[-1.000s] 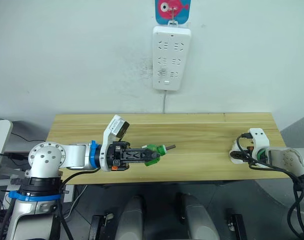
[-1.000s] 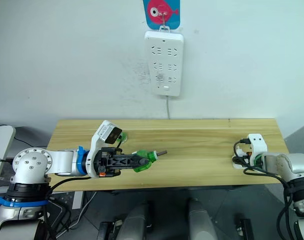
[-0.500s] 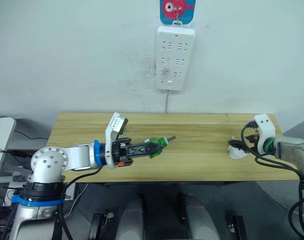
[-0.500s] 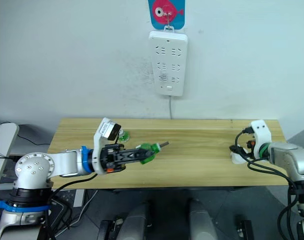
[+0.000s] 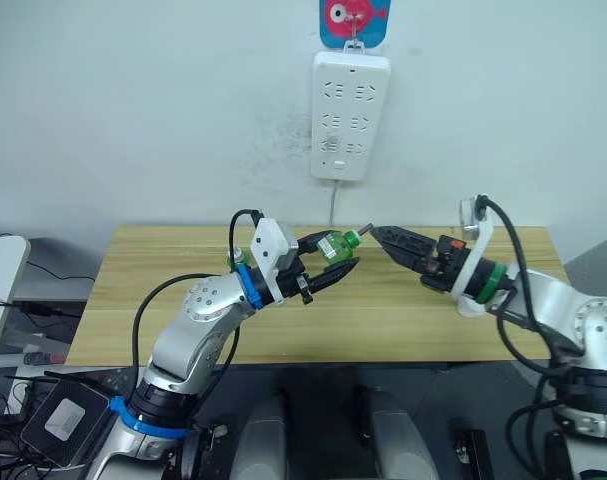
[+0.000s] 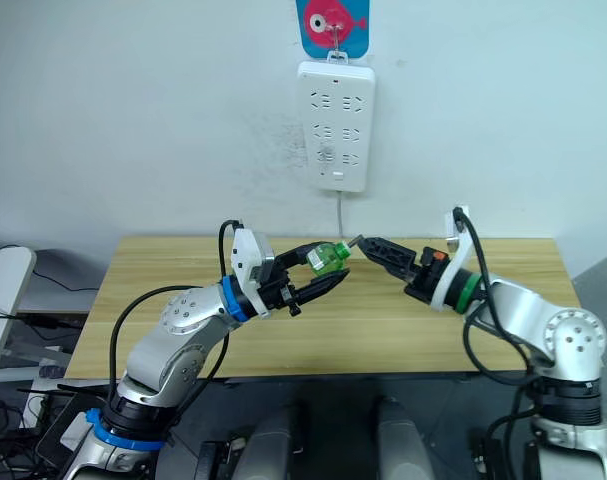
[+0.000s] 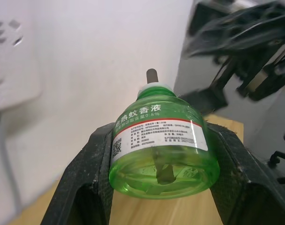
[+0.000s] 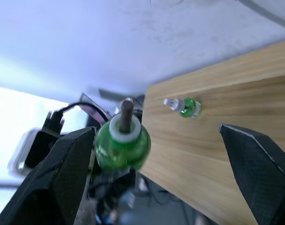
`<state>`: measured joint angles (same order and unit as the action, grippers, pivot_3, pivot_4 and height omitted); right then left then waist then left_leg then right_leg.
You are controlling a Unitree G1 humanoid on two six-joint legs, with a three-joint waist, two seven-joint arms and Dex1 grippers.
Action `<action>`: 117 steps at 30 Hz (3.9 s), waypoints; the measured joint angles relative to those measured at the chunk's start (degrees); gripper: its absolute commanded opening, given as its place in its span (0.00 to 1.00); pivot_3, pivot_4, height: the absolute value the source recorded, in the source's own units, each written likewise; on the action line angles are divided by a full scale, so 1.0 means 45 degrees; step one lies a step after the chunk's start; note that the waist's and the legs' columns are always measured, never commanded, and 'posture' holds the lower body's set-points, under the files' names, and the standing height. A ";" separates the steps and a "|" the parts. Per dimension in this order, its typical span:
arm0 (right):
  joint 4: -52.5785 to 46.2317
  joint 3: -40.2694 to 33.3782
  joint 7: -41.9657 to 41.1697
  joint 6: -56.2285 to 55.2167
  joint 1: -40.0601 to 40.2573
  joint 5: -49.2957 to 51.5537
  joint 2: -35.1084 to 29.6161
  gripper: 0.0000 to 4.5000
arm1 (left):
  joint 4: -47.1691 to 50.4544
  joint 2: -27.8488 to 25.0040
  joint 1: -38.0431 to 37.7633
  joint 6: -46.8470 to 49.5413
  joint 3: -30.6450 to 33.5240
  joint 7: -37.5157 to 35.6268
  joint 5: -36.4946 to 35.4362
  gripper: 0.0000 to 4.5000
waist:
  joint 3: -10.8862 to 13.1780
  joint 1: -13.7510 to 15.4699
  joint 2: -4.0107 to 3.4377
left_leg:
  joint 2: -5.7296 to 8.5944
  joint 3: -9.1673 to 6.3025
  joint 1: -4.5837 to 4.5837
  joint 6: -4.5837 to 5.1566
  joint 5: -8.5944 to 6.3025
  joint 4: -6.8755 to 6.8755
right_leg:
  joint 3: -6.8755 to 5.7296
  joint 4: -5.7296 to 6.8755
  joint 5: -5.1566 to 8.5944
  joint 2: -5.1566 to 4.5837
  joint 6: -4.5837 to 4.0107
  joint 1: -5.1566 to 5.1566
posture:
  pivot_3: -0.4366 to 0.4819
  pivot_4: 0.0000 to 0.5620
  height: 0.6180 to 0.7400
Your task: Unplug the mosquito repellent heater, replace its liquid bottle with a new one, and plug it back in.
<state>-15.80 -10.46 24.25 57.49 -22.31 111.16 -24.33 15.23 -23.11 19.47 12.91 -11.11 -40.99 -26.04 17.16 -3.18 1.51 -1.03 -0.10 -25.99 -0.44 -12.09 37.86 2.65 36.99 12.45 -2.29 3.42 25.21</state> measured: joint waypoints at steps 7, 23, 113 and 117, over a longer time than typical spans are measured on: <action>-0.0612 0.0263 0.0880 -0.0602 -0.0153 0.0079 0.0857 0.95 | 0.0007 0.0315 0.0122 -0.0165 0.0007 -0.0233 0.0317 0.50 | 0.0000 -0.0062 -0.0001 | -0.0063 -0.0003 0.0003 0.0000 0.0000 -0.0003 | -0.0017 0.0004 0.0001 0.0059 -0.0004 0.0006 | 0.32 0.56 1.00; -0.1053 0.0524 0.1176 -0.0993 -0.0151 0.0111 0.1243 0.18 | 0.0014 0.0712 0.0168 -0.0169 0.0041 -0.0165 0.0854 0.72 | 0.0000 -0.0066 -0.0002 | -0.0080 0.0001 0.0004 -0.0001 0.0000 -0.0007 | -0.0015 0.0004 0.0004 0.0076 -0.0007 0.0014 | 0.33 0.56 1.00; -0.2352 0.4918 -1.2974 -0.0702 -0.2631 -1.8636 -0.0774 1.00 | -0.6706 0.0959 -0.0161 -0.4155 0.1217 0.2726 0.4781 0.49 | 0.1123 -0.0321 -0.0045 | -0.0125 0.0026 0.0025 -0.0058 -0.0012 -0.0081 | -0.0026 -0.0011 0.0020 0.0038 -0.0006 0.0066 | 0.37 0.69 1.00; -0.2196 0.4618 -1.4434 -0.1674 -0.2130 -1.8416 -0.1741 1.00 | -0.3984 -0.0575 0.0670 -0.1424 -0.0215 -0.1488 0.3181 0.49 | 0.1119 -0.0331 -0.0045 | -0.0123 0.0046 0.0034 -0.0145 0.0045 -0.0186 | -0.0035 -0.0021 0.0023 0.0065 -0.0008 0.0097 | 0.35 0.65 1.00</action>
<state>-25.68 10.32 -40.71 49.96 -31.90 28.29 -32.16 -2.70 -25.70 22.49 6.50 -12.08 -47.69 -11.72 22.20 -4.67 1.30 -1.58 0.10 -25.84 -1.10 -11.89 37.03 2.50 36.89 12.56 -2.00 3.39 25.65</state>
